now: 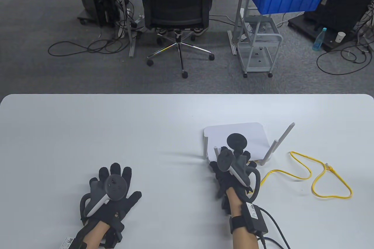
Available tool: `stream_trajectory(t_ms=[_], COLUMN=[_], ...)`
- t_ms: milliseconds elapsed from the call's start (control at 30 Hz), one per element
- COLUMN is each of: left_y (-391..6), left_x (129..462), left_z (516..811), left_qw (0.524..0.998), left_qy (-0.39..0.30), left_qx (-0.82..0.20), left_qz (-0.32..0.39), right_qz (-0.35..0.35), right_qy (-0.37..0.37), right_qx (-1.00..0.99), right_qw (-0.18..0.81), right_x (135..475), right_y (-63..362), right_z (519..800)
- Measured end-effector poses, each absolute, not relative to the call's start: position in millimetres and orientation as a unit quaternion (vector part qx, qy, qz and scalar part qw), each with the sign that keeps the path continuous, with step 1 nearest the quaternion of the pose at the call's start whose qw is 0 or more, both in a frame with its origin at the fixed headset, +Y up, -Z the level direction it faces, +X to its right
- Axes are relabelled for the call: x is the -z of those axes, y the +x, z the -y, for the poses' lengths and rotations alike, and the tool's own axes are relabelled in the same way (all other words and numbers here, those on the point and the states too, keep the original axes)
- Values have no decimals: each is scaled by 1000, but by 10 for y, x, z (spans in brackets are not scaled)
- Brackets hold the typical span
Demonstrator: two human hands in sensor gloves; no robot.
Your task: Remove ethernet cable from router with right hand
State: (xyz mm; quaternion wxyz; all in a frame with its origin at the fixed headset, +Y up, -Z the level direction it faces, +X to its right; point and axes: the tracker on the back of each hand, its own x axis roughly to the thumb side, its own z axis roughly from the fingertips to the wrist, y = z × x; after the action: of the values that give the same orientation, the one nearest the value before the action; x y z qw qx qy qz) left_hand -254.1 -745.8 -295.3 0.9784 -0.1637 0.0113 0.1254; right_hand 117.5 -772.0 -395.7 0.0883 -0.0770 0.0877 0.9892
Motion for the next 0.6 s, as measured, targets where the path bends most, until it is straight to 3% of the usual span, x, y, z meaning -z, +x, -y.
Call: stream_trajectory(t_ms=[267,467,600], left_y=[-2544,-2553,-2557], left_x=[2961,2964,2960], left_z=[7459,7464,7468], left_qw=[979,979,980], left_qy=[-161,-157,-155], left_qx=[-127,-129,-127], left_qz=[-9,-9,-9], right_qz=[-51,60,59], right_qy=[-96,-153,-190], right_qx=[-993,-986,-980], right_qw=[51,3,-28], right_x=[3905,3782,3716], right_y=[1182,1253,1331], right_z=[7659,7452,7364])
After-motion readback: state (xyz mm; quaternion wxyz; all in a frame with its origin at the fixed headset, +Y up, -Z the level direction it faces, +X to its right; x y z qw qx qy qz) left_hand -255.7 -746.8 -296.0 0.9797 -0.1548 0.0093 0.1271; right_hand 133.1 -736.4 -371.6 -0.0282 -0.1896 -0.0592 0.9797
